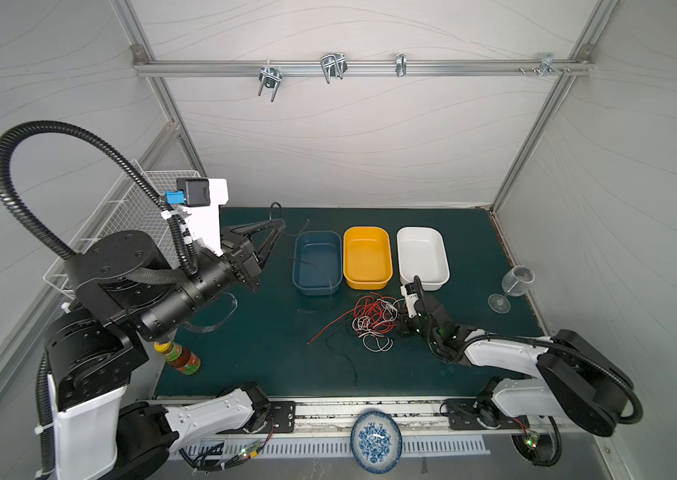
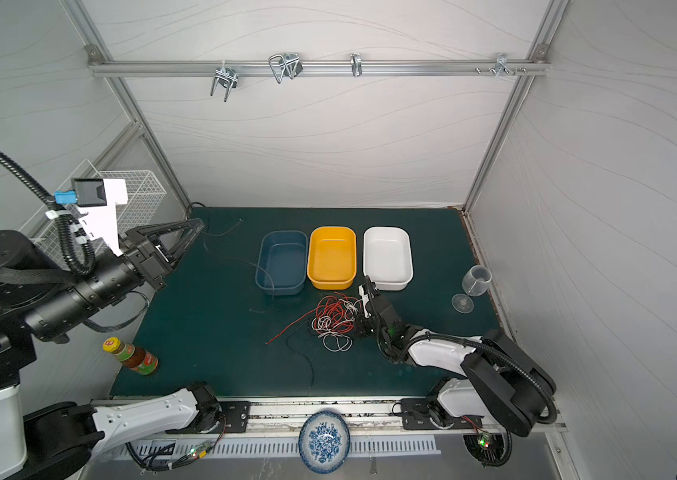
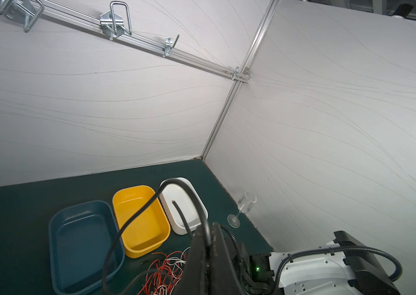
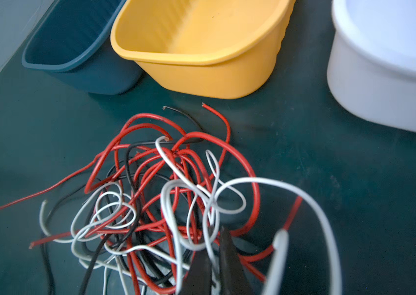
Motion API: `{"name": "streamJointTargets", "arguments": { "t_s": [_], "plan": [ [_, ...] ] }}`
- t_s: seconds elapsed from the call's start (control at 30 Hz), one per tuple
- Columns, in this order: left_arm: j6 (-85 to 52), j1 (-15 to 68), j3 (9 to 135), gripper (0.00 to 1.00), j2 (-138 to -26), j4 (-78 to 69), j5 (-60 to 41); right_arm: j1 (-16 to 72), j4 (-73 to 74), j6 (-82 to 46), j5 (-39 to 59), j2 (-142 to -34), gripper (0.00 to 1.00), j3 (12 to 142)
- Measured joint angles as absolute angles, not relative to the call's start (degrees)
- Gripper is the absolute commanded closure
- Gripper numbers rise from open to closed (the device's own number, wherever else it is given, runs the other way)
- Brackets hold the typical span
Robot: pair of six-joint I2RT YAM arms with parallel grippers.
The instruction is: Untangle the cables
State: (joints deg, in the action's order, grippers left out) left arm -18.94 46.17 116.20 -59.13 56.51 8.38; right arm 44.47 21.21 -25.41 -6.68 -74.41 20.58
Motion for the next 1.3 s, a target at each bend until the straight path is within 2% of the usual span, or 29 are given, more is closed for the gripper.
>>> {"name": "streamJointTargets", "arguments": {
  "t_s": [0.1, 0.23, 0.4, 0.53, 0.67, 0.9, 0.97, 1.03, 1.3],
  "plan": [
    [-18.5, 46.2, 116.2, 1.0, -59.7, 56.6, 8.4, 44.3, 19.6, -25.5, -5.5, -72.1, 0.77, 20.5],
    [-17.7, 46.2, 114.4, 1.0, -60.3, 56.3, 8.4, 44.3, 13.8, -25.1, -4.8, -64.6, 0.53, 21.4],
    [-16.2, 46.2, 112.5, 1.0, -62.4, 55.6, 8.6, 44.3, 4.8, -23.7, -5.3, -54.3, 0.39, 26.6],
    [-15.3, 46.2, 112.3, 1.0, -64.6, 54.5, 8.4, 44.3, -2.2, -22.9, -6.4, -47.8, 0.32, 31.4],
    [-14.7, 46.2, 112.3, 1.0, -67.2, 52.4, 7.5, 44.3, -9.5, -23.1, -8.4, -44.4, 0.29, 34.6],
    [-14.5, 45.8, 113.4, 1.0, -74.0, 47.4, 1.6, 44.3, -22.0, -25.5, -13.6, -37.1, 0.19, 37.3],
    [-14.5, 45.3, 113.6, 1.0, -76.2, 45.0, -0.7, 44.3, -24.3, -26.3, -15.0, -34.1, 0.09, 37.5],
    [-14.7, 44.8, 113.7, 1.0, -78.5, 42.3, -2.9, 44.3, -26.6, -26.8, -16.5, -31.1, 0.05, 37.5],
    [-17.6, 41.6, 116.1, 1.0, -88.2, 31.3, -11.2, 44.2, -34.0, -28.4, -19.2, -23.3, 0.01, 37.1]
  ]
}}
